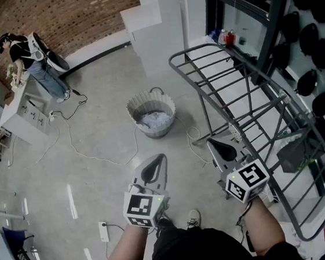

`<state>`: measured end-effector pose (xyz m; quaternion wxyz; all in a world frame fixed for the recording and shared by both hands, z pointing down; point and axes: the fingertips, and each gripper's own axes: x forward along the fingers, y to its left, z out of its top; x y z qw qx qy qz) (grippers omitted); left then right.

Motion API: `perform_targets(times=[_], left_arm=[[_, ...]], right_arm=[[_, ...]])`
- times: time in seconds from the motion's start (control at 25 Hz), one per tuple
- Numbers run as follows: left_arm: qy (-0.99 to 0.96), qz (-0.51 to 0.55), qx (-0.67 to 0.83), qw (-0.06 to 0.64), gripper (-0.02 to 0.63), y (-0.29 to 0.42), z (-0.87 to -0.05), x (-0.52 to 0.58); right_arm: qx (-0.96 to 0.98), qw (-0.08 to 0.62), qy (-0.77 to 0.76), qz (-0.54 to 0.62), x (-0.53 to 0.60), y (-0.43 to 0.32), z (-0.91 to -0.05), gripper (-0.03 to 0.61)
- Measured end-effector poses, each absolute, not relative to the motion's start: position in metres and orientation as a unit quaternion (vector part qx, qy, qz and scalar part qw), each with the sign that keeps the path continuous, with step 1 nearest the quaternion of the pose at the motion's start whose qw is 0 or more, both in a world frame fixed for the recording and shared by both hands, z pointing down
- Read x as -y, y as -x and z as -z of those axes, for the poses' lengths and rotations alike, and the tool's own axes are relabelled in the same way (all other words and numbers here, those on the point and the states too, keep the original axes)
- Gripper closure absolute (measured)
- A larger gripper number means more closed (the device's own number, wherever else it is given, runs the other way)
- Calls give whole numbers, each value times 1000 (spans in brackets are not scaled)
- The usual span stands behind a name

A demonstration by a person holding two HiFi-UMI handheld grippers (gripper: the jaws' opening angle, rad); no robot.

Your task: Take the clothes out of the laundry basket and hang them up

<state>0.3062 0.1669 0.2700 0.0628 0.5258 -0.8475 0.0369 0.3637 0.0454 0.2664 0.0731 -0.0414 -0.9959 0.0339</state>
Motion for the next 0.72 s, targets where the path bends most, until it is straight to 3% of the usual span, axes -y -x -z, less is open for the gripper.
perform_targets(times=[0.6, 0.68, 0.72], left_arm=[[-513, -34, 856, 57, 603, -267, -273, -193], [-512, -33, 856, 58, 603, -257, -275, -199], [-513, -32, 856, 59, 599, -251, -275, -202]], right_arm=[[996, 55, 46, -50, -72, -326, -262, 568], [996, 54, 48, -52, -78, -315, -263, 487], [996, 54, 48, -52, -81, -310, -263, 485]])
